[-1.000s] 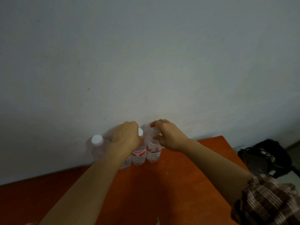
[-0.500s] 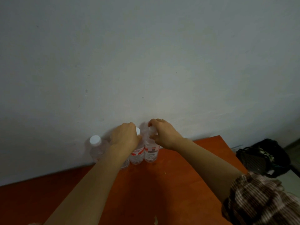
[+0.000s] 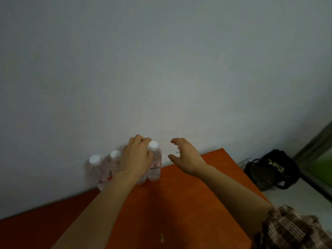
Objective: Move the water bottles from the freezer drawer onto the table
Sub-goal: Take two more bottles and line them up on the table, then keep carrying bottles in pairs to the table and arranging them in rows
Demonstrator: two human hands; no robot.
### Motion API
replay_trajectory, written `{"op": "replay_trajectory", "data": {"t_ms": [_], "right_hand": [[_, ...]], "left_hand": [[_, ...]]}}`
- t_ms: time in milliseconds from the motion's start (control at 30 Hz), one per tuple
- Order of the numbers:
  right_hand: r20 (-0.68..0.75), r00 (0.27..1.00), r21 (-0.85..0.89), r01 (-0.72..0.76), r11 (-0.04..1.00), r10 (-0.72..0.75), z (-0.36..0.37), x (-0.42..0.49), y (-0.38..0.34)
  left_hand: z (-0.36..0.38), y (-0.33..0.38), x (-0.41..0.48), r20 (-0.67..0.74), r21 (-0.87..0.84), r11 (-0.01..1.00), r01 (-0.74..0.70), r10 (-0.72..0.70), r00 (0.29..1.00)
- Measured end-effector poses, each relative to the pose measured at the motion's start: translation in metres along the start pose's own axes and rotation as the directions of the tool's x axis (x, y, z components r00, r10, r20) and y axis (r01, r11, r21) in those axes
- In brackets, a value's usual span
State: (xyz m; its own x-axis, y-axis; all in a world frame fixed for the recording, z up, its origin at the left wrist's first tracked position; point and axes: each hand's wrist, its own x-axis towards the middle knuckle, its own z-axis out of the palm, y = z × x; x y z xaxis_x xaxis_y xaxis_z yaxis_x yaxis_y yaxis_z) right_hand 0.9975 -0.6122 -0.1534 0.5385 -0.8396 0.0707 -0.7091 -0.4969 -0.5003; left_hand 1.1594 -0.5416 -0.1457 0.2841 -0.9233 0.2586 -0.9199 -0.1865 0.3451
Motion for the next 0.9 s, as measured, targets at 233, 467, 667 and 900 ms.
{"op": "replay_trajectory", "data": {"t_ms": [233,467,667,900], "right_hand": [[-0.130,0.979,-0.061,-0.165,0.984,0.156,-0.062,-0.110,0.058],[-0.241,0.894,-0.243,-0.431,0.869,0.376,-0.128,-0.288,0.143],[-0.368,0.715,-0.233,-0.690,0.685,0.595,-0.175,-0.488,0.196],[-0.405,0.474,-0.207,-0.880,0.427,0.782,-0.212,-0.739,0.223]], "left_hand": [[0.030,0.100,-0.039,0.166,-0.061,0.984,-0.167,0.175,0.971],[0.066,0.253,-0.120,0.376,-0.073,0.928,-0.364,0.364,0.852],[0.085,0.407,-0.244,0.448,-0.148,0.824,-0.546,0.549,0.706],[0.089,0.580,-0.447,0.467,-0.274,0.636,-0.721,0.744,0.478]]}}
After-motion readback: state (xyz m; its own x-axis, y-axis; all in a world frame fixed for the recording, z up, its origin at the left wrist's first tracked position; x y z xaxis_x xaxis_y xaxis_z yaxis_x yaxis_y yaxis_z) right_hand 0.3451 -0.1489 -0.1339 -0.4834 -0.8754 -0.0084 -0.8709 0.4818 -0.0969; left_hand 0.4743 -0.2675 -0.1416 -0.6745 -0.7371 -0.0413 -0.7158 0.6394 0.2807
